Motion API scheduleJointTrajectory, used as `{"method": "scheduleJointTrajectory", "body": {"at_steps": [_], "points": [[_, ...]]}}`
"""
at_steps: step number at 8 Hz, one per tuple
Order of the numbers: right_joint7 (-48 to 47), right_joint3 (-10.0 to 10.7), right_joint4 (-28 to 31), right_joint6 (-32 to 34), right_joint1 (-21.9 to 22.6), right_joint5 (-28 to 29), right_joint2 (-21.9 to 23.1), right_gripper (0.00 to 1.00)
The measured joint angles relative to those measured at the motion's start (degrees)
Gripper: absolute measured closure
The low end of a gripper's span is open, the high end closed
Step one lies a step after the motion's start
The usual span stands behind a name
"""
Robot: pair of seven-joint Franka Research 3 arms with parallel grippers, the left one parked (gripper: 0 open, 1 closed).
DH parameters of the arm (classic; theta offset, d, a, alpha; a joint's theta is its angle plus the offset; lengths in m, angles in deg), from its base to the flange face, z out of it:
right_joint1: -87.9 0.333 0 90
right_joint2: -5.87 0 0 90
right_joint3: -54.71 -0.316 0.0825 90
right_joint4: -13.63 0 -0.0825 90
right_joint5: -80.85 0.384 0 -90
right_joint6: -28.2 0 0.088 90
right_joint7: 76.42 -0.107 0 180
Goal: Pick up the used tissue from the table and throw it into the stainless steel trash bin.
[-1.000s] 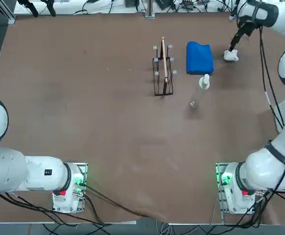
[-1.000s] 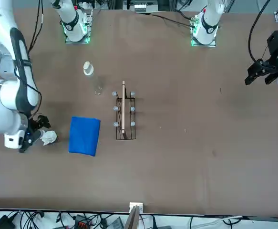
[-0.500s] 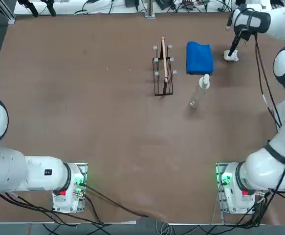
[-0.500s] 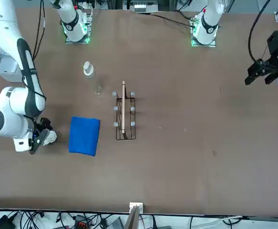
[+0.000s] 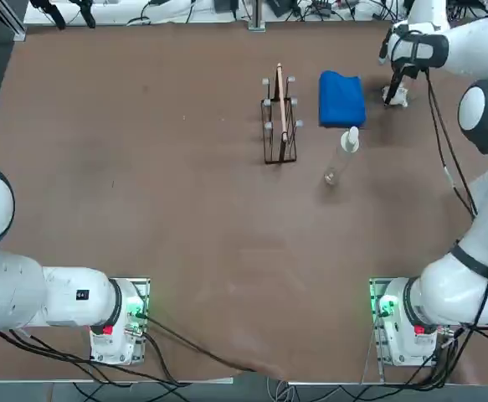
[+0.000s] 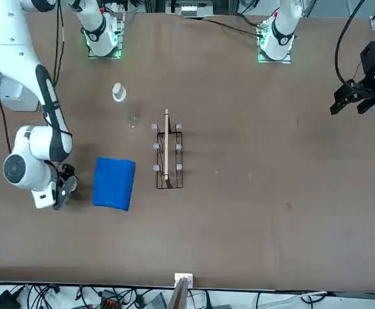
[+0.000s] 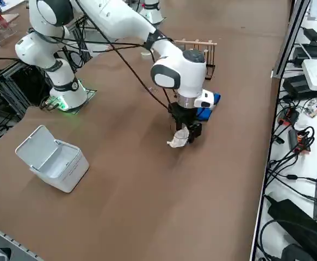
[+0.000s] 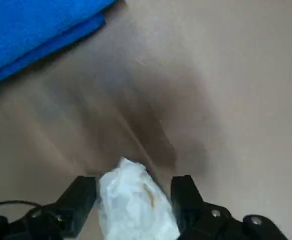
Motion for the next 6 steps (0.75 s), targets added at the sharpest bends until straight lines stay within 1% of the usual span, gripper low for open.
{"method": "scheduleJointTrajectory", "body": {"at_steps": [1, 3, 4, 6], "points": [[0.05, 0.0, 0.0, -0.22, -0.01, -0.04, -0.27, 0.13], [0.06, 0.05, -0.02, -0.24, -0.16, -0.04, -0.23, 0.55], [0.06, 0.22, -0.1, -0.02, -0.25, -0.04, -0.05, 0.71], [0.33, 0.84, -0.53, 2.41, -1.03, -0.04, 1.07, 0.87]]}}
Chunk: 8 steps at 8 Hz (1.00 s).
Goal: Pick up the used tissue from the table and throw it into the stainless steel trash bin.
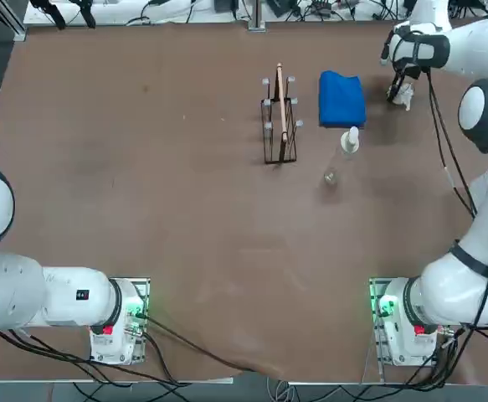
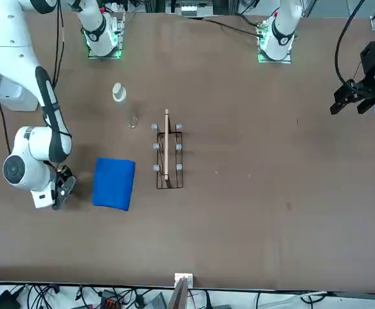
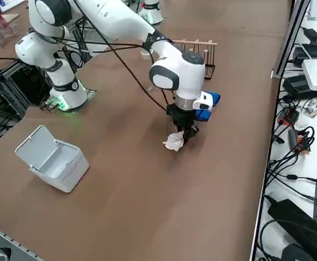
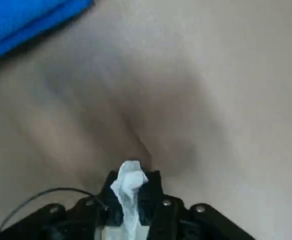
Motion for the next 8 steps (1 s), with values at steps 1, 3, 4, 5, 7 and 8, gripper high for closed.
{"method": "scheduleJointTrajectory", "body": {"at_steps": [1, 3, 4, 5, 7, 8], "points": [[0.35, 0.19, -0.53, 2.79, -0.93, 0.0, 1.44, 0.89], [1.38, 0.5, -1.48, 11.0, -4.08, 0.01, 6.64, 0.9], [2.23, 0.64, -1.58, 15.46, -6.67, 0.01, 9.95, 0.9], [3.18, 0.75, -1.56, 19.83, -9.66, 0.0, 12.9, 0.9], [6.97, 0.93, -0.48, 26.33, -17.14, -0.01, 16.7, 0.9], [8.95, 0.98, 0.84, 27.94, -21.44, -0.01, 17.48, 0.9]]}}
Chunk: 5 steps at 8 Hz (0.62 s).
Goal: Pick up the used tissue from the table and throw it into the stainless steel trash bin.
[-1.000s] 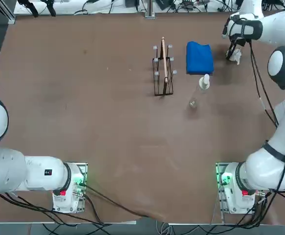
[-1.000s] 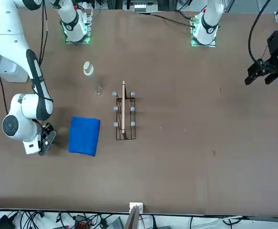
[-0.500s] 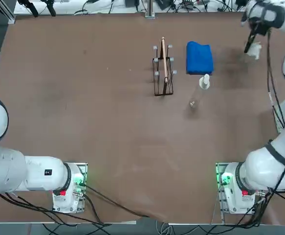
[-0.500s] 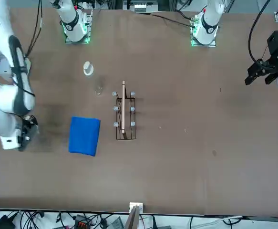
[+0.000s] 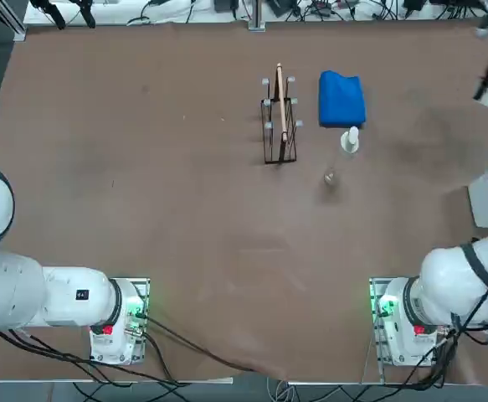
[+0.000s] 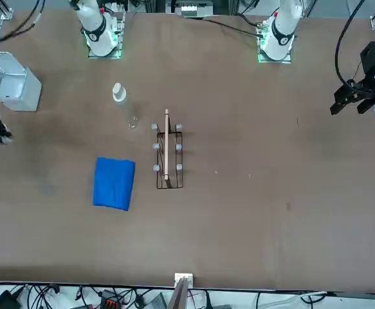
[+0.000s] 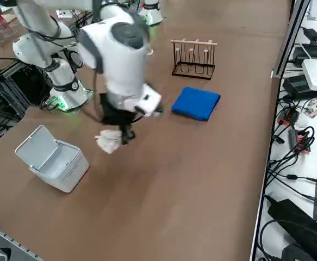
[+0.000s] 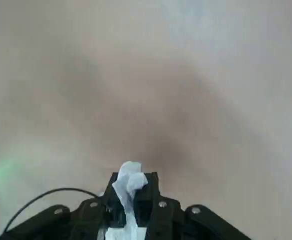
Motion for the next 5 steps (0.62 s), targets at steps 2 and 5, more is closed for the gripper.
{"method": "scheduleJointTrajectory", "body": {"at_steps": [2, 5], "points": [[5.44, 0.05, 3.11, 1.97, -7.74, 0.0, 0.16, 0.9], [9.15, -0.06, 4.89, 9.12, -14.0, 0.04, 0.23, 0.9]]}}
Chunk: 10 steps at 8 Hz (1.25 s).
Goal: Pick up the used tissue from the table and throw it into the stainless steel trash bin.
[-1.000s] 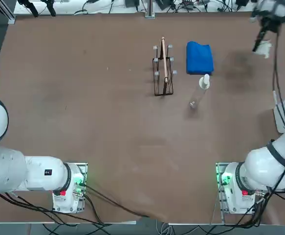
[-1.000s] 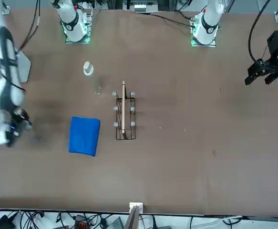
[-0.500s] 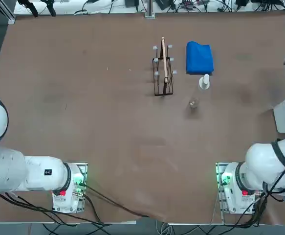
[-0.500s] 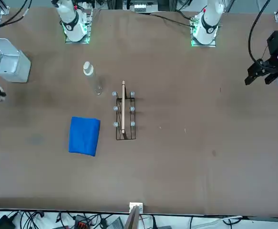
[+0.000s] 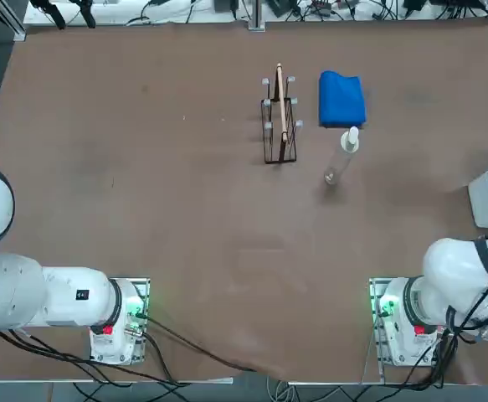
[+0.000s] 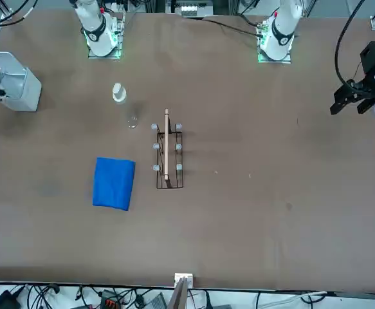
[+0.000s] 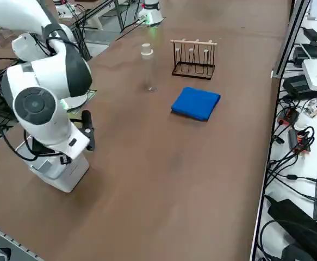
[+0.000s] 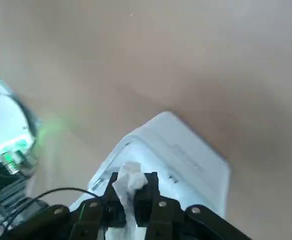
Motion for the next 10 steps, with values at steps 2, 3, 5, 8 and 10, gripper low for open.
{"method": "scheduleJointTrajectory", "body": {"at_steps": [2, 3, 5, 8, 10], "points": [[1.45, -0.1, 0.38, 2.08, -1.47, 0.01, 0.03, 0.88], [2.35, -0.14, 0.85, 2.25, -2.07, 0.01, -0.07, 0.8], [3.49, -0.16, 1.69, 2.69, -3.32, 0.01, -0.85, 0.62], [4.15, -0.28, 1.76, 3.03, -3.98, 0.17, -0.99, 0.1], [4.25, -1.11, 0.93, 3.83, -3.9, 1.41, 0.56, 0.0]]}}
